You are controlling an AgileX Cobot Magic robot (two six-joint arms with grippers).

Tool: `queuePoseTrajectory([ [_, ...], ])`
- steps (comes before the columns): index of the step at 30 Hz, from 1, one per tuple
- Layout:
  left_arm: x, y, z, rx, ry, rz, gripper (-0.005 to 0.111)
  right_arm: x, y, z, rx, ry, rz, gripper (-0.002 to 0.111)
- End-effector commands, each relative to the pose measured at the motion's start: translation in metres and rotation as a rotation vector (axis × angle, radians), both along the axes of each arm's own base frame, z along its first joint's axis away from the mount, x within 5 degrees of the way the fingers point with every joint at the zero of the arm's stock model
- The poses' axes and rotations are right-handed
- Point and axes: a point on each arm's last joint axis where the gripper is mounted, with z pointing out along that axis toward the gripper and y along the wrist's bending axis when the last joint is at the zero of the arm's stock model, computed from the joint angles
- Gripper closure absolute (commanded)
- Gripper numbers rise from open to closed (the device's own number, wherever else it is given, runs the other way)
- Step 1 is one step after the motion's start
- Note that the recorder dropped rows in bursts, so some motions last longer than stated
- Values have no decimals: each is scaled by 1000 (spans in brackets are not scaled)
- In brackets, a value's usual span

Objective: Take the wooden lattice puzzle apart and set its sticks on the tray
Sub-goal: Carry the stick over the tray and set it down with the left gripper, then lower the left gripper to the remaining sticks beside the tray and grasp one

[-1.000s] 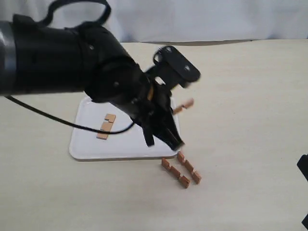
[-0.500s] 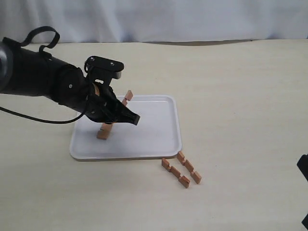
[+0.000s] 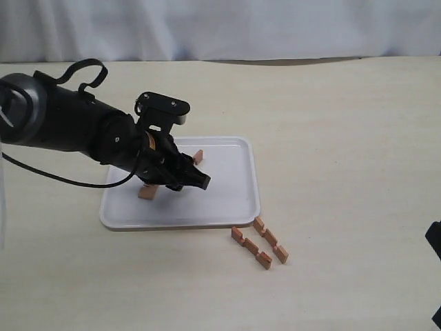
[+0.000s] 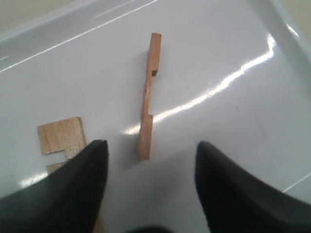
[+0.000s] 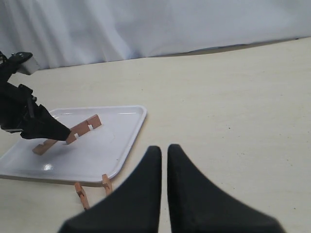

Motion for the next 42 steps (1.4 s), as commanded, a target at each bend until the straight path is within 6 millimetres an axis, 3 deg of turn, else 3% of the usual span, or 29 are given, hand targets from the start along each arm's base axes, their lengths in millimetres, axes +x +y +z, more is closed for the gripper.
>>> queuePoseTrajectory([
  [1, -6, 0, 6, 7, 42, 11, 37, 0, 0, 0, -9, -2, 2, 104],
  [7, -19, 1, 45, 7, 19, -40, 32, 0, 0, 0, -9, -2, 2, 104],
  [12, -60, -26, 75, 46, -14, -277, 32, 0, 0, 0, -9, -2, 2, 104],
  [18, -110, -58, 65, 178, 19, -622, 33, 0, 0, 0, -9, -2, 2, 104],
  [21, -121, -73, 59, 222, 20, -741, 33, 0, 0, 0, -9, -2, 2, 104],
  [28, -102, -107, 51, 408, 66, -838, 33, 0, 0, 0, -9, -2, 2, 104],
  [34, -85, -111, 39, 617, -39, -1039, 33, 0, 0, 0, -9, -2, 2, 104],
  [39, -88, -117, 35, 633, -98, -1304, 33, 0, 0, 0, -9, -2, 2, 104],
  [42, -85, -122, 35, 621, -179, -1366, 33, 0, 0, 0, -9, -2, 2, 104],
])
